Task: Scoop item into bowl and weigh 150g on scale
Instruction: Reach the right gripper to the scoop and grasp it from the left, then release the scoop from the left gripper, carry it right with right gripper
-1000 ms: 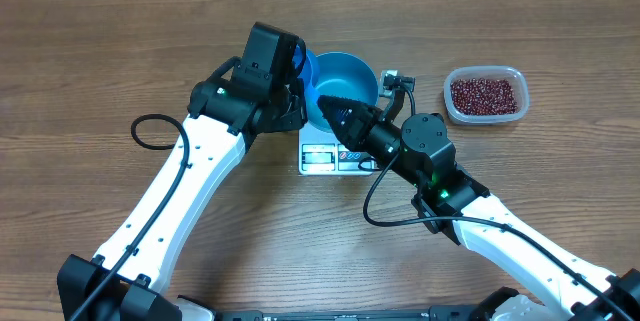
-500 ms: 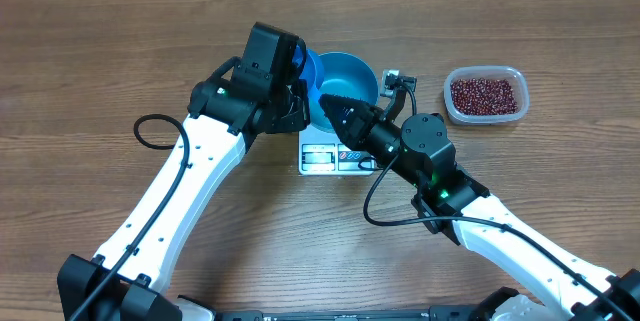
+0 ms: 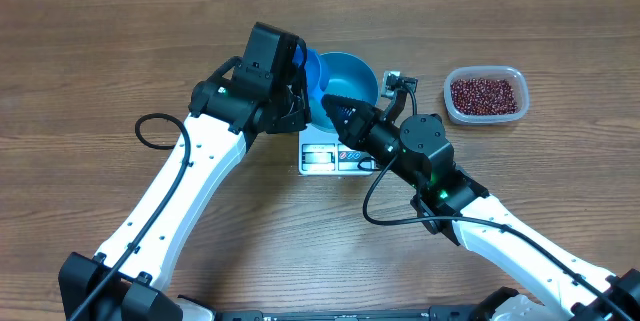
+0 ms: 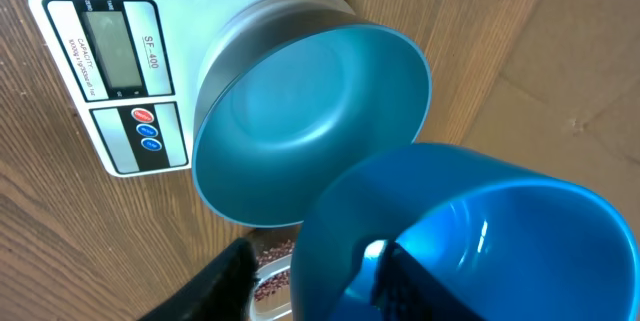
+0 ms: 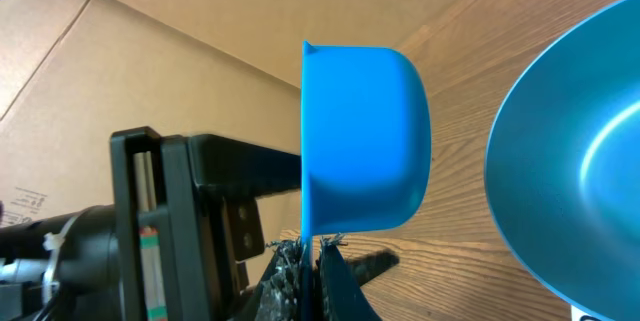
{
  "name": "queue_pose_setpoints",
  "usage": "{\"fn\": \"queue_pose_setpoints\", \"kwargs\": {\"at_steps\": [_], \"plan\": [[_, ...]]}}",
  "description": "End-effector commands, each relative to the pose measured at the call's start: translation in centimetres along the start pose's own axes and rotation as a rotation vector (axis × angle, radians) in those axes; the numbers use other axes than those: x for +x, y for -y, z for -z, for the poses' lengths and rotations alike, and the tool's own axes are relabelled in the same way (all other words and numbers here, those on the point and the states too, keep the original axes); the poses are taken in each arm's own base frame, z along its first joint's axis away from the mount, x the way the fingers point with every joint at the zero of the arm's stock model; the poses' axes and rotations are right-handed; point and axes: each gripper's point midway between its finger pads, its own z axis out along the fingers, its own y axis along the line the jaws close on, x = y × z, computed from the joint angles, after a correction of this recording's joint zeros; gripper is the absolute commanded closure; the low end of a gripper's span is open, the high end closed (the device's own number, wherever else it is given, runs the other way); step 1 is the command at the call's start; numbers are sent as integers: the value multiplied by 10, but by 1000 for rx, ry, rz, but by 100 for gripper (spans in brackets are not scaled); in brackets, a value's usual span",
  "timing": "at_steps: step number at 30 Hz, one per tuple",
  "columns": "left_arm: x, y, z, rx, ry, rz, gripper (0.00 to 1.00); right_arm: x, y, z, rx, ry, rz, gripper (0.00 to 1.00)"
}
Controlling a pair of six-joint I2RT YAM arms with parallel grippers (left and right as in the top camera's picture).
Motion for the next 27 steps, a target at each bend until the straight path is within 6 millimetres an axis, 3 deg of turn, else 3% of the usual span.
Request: {"fn": "queue_pose_setpoints", "kwargs": {"at_steps": [1, 8, 12, 15, 21, 27], "plan": [[3, 3, 1, 4, -8, 3, 48, -8, -9, 0, -11, 30, -2, 96], [2, 3, 1, 6, -6, -56, 48, -19, 5, 1, 52, 86, -7, 96], [-2, 6, 1, 14, 4, -157, 47, -28, 31, 6, 141, 97, -19, 96], [-2, 9, 1, 25, 2, -212, 47, -34, 36, 8, 156, 107, 4, 96], [4, 23, 2, 86, -2, -536, 47, -39, 40, 13, 157, 71, 78, 96], [0, 29, 3, 102, 59, -979, 48, -56, 35, 38, 193, 29, 165, 96]]}}
